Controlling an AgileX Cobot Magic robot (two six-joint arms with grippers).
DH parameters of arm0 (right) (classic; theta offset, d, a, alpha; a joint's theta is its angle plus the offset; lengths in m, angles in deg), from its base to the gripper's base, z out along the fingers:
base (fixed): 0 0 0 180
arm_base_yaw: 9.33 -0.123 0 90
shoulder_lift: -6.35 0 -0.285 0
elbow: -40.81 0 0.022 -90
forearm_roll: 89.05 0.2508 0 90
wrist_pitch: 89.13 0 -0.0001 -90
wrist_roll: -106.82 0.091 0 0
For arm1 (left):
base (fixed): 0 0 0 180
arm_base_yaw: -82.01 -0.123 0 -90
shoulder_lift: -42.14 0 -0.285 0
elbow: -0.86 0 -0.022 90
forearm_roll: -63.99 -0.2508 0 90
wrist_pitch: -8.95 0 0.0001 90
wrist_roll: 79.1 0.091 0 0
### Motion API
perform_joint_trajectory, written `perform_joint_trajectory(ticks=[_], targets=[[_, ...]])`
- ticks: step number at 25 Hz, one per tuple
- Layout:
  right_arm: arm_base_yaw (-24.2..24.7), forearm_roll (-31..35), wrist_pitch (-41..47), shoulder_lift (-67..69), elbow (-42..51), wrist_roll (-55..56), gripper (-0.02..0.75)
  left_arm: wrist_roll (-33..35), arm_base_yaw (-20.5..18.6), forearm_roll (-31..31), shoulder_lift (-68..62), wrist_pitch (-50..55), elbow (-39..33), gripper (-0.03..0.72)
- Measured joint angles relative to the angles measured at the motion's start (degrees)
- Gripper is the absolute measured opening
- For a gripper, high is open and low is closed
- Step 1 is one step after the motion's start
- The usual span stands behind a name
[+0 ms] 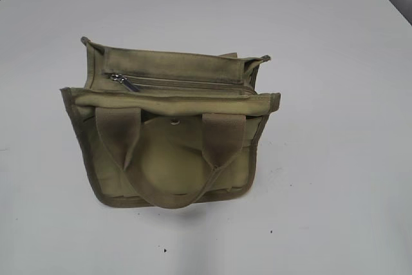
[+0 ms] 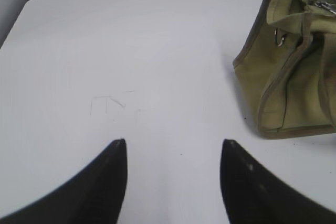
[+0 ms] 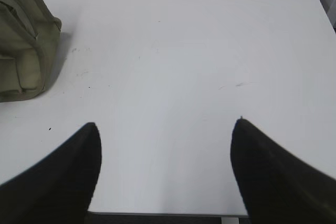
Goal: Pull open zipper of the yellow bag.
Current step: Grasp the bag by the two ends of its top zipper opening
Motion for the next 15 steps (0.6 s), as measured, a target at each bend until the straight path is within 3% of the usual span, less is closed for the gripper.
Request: perform_joint_trajectory(ticks=[15], targets=[[0.0, 0.0, 0.0, 0.0, 0.0, 0.0, 0.593, 0.0, 0.0, 0.0, 0.0, 0.0, 0.0, 0.435]])
